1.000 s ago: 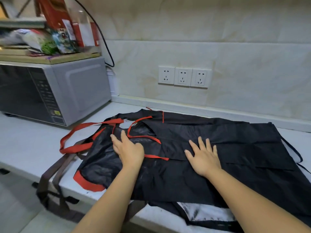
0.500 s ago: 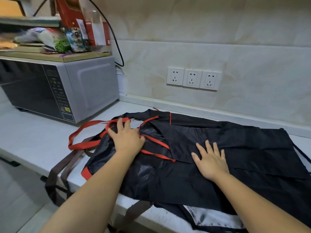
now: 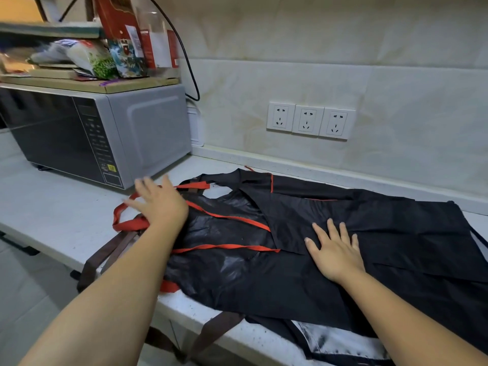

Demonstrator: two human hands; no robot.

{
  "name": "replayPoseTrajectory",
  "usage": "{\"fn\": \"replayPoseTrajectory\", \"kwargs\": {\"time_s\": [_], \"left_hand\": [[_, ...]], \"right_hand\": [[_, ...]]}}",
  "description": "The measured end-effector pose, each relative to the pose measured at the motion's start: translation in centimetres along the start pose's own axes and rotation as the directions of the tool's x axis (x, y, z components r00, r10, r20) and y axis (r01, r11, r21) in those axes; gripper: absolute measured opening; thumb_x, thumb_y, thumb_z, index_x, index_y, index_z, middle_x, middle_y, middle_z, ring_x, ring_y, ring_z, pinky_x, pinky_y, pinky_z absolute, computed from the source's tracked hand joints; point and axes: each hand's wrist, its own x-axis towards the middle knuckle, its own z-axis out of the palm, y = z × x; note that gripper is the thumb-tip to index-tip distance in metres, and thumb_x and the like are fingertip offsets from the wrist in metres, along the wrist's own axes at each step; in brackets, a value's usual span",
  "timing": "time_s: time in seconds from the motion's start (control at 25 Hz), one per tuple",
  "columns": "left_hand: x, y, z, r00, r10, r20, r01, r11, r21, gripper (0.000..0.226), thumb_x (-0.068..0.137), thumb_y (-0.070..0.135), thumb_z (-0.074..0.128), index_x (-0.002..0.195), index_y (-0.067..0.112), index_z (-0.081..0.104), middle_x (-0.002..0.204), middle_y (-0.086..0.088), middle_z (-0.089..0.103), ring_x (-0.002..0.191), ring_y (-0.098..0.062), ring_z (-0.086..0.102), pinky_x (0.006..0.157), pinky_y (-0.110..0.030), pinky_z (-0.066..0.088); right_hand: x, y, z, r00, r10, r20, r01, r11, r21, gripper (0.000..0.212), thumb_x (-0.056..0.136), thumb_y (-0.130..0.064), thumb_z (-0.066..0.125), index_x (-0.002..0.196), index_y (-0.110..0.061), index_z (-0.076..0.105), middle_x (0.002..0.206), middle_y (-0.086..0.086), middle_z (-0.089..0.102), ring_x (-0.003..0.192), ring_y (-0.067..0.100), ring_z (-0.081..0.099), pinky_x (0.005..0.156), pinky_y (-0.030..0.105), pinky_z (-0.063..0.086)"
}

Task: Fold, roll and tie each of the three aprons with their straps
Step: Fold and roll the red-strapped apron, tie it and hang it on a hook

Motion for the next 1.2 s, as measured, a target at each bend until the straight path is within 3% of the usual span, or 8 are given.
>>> {"fn": "replayPoseTrajectory", "kwargs": {"time_s": [0.16,0.28,0.4,0.6,0.8,0.96,1.12,1.2], "left_hand": [[-7.8,6.2,2.9,0.627,0.773,-0.091,-0.778,0.620,-0.097,0.045,0.084,0.022,0.053,0.129,0.022,0.059,0.148,-0.008,0.045,0.144,-0.028,0.028,0.115,-0.051,0.019],[-13.6,10.3,5.1,0.495,0.847,0.195,-0.823,0.529,-0.208,0.053,0.098,0.050,0.039,0.144,0.026,0.043,0.161,-0.002,0.022,0.150,-0.020,0.007,0.120,-0.050,0.000],[-15.1,11.2,6.6,0.514,0.838,0.182,-0.831,0.540,-0.136,0.060,0.095,0.058,0.033,0.144,0.027,0.043,0.161,-0.002,0.021,0.150,-0.022,0.006,0.116,-0.061,-0.006],[-15.8,10.8,7.7,0.485,0.874,0.004,-0.839,0.467,-0.281,0.047,0.085,0.050,0.039,0.105,0.026,0.074,0.117,0.002,0.067,0.114,-0.021,0.059,0.109,-0.050,0.039],[-15.5,10.9,6.8,0.646,0.761,0.057,-0.724,0.635,-0.270,0.042,0.091,0.047,0.044,0.122,0.027,0.063,0.130,0.004,0.056,0.128,-0.018,0.043,0.117,-0.050,0.019],[-15.1,10.7,5.7,0.821,0.565,0.080,-0.542,0.817,-0.196,0.037,0.090,0.045,0.049,0.104,0.017,0.069,0.105,-0.007,0.066,0.110,-0.027,0.052,0.109,-0.043,0.030],[-14.4,10.1,5.0,0.917,0.399,0.024,-0.312,0.751,-0.581,0.042,0.085,0.041,0.048,0.053,0.016,0.060,0.064,-0.005,0.063,0.077,-0.027,0.054,0.086,-0.043,0.044],[-14.7,9.7,4.5,0.845,0.494,-0.208,-0.514,0.638,-0.574,0.046,0.083,0.042,0.047,0.044,0.016,0.047,0.047,0.003,0.051,0.061,-0.021,0.049,0.067,-0.040,0.044]], "right_hand": [[0.0,-0.2,-0.1,1.000,0.005,0.022,-0.006,1.000,0.018,0.059,0.097,-0.057,0.024,0.152,-0.036,0.018,0.163,-0.001,0.000,0.149,0.024,-0.008,0.120,0.047,-0.003],[1.0,-0.6,-1.7,0.998,0.009,-0.056,-0.009,1.000,0.007,0.050,0.095,-0.049,0.039,0.143,-0.033,0.040,0.155,0.003,0.027,0.144,0.026,0.018,0.115,0.044,0.016],[3.2,-0.8,-3.8,0.974,-0.084,-0.213,0.075,0.996,-0.048,0.048,0.092,-0.029,0.049,0.140,-0.029,0.043,0.147,0.003,0.037,0.138,0.025,0.028,0.113,0.043,0.022],[7.0,-1.0,-5.9,0.993,-0.091,-0.071,0.081,0.988,-0.132,0.070,0.082,-0.019,0.057,0.146,-0.027,0.030,0.144,0.007,0.037,0.138,0.030,0.025,0.115,0.055,0.011],[5.0,0.0,-7.0,0.926,-0.286,-0.247,0.238,0.949,-0.207,0.020,0.080,-0.014,0.057,0.095,-0.026,0.055,0.104,-0.003,0.046,0.105,0.023,0.043,0.083,0.033,0.035],[1.8,2.3,-4.3,0.887,-0.336,-0.317,0.284,0.938,-0.202,0.028,0.070,0.001,0.055,0.075,-0.022,0.041,0.098,0.001,0.051,0.094,0.028,0.048,0.070,0.032,0.029],[-0.1,3.4,-1.7,0.898,-0.278,-0.340,0.262,0.961,-0.092,0.034,0.065,0.010,0.052,0.073,-0.022,0.043,0.088,0.002,0.059,0.093,0.031,0.056,0.085,0.040,0.041],[-0.5,3.6,-1.0,0.892,-0.235,-0.385,0.230,0.971,-0.061,0.037,0.065,0.012,0.054,0.072,-0.022,0.041,0.091,-0.001,0.060,0.101,0.028,0.056,0.100,0.046,0.038]]}}
